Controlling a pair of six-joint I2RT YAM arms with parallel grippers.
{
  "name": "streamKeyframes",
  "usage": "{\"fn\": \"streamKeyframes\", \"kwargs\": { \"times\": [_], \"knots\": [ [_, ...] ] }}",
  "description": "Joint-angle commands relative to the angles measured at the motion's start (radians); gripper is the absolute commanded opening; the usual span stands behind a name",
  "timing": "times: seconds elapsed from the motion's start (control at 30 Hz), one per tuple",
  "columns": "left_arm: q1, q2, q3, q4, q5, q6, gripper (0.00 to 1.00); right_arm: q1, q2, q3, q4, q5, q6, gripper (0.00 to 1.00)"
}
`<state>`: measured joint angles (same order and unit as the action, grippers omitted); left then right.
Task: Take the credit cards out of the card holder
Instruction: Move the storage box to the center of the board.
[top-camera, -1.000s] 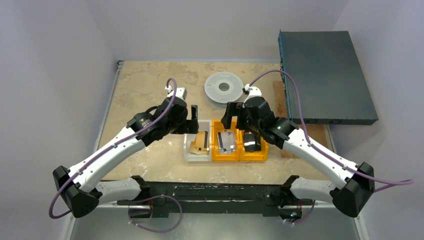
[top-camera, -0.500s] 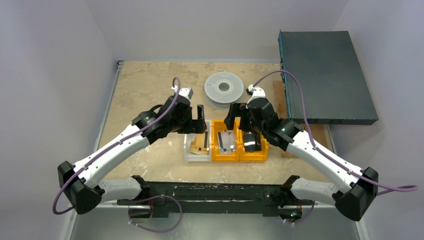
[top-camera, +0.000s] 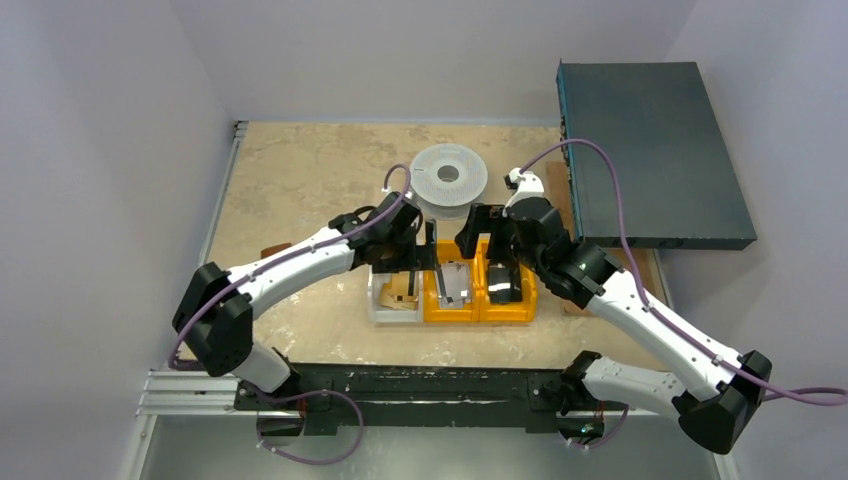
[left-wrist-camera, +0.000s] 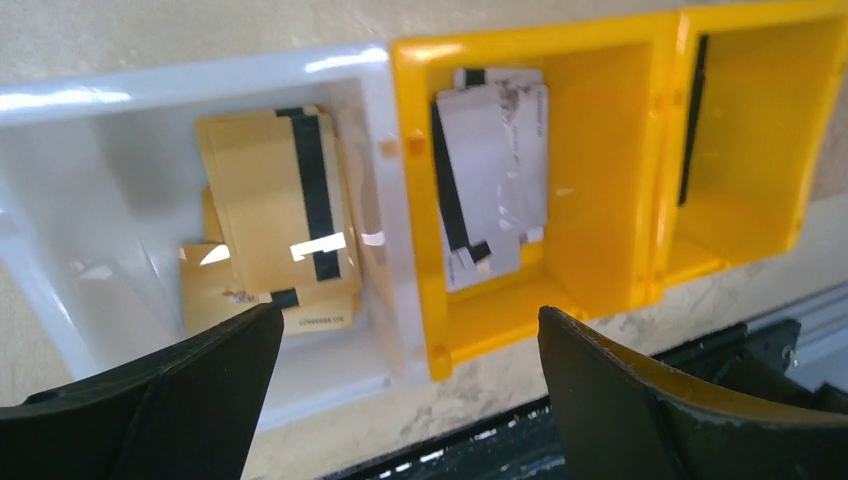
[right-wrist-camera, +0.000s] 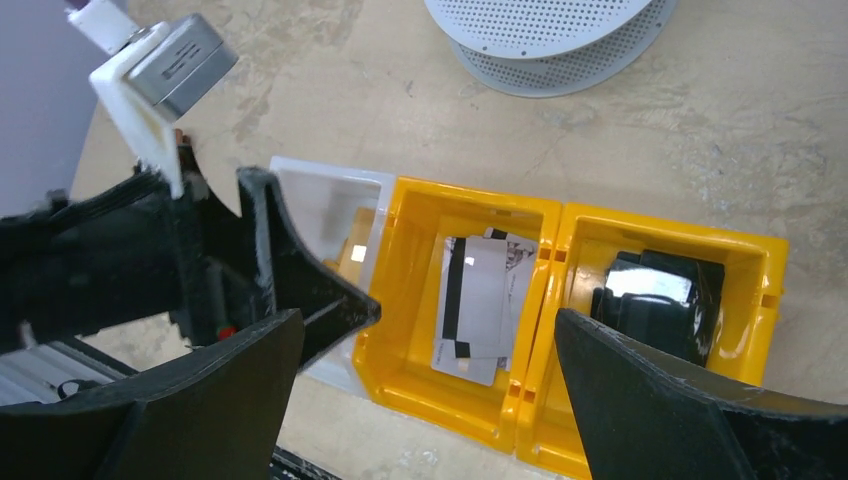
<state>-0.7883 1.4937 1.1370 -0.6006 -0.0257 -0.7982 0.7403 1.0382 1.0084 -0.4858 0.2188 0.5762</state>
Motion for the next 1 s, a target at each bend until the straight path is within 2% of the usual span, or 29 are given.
{"fn": "streamKeyframes", "kwargs": {
  "times": [0.0, 0.17, 0.4, 0.97],
  "knots": [
    [0.082, 0.067, 0.016, 0.048, -0.007, -0.053, 1.00, 0.001, -0.039, 0.028, -0.028, 0.034, 0.001, 0.99],
    [0.162, 0.153, 0.023, 0.092, 0.020, -0.034, 1.00, 0.001, -0.056, 0.019, -0.031, 0.027, -0.003, 0.99],
    [0.270, 0.220, 0.080, 0.035, -0.007, -0.027, 1.00, 0.001, -0.067, 0.015, -0.034, 0.015, -0.008, 0.99],
    [0.552, 0.425, 0.358, -0.111, -0.065, -0.034, 1.00, 0.001, -0.070, 0.010, -0.021, -0.026, -0.016, 0.99]
  ]
}}
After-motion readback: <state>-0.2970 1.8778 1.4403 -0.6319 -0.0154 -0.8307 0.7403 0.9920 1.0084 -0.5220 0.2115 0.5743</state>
